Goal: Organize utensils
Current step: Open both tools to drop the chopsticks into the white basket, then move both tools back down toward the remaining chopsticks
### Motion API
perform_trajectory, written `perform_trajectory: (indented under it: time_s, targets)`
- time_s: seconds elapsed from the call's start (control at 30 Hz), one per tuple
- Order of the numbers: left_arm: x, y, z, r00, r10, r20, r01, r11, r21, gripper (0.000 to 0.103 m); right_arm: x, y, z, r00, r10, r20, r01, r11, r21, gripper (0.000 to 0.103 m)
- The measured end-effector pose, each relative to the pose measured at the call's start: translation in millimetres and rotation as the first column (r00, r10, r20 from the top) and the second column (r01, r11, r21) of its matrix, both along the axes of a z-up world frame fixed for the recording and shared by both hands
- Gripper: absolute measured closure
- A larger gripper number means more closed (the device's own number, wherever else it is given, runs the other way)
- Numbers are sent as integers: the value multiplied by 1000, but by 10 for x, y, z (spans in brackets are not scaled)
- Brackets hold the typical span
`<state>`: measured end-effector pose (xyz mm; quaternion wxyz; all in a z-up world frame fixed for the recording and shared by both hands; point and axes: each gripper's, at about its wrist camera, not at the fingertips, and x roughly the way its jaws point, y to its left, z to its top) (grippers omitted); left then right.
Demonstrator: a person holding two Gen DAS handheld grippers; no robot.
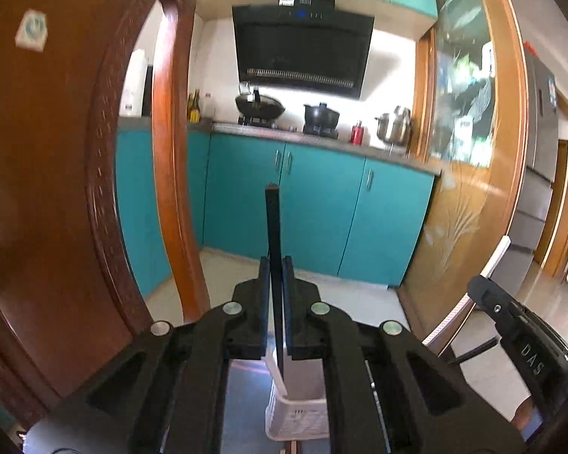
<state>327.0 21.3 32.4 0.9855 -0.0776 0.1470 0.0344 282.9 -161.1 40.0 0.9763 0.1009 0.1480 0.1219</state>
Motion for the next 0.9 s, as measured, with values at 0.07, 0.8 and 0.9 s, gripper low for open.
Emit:
perform_trajectory:
  time_s: [0.07,0.8,0.9]
  targets:
    - [41,1,-83,1000,-10,-29,10,1000,-5,96,15,54,-100,1000,1,-18,-2,999,-39,97]
    - [-569,-183,-521,960,-118,-255,152,981,119,80,-833,-105,-257,957,259,-130,-272,957,-96,58]
    - [-407,-166,-1035,873,-162,-460,202,978,40,82,-676,130,-672,909,260,-325,-335,920,-202,58]
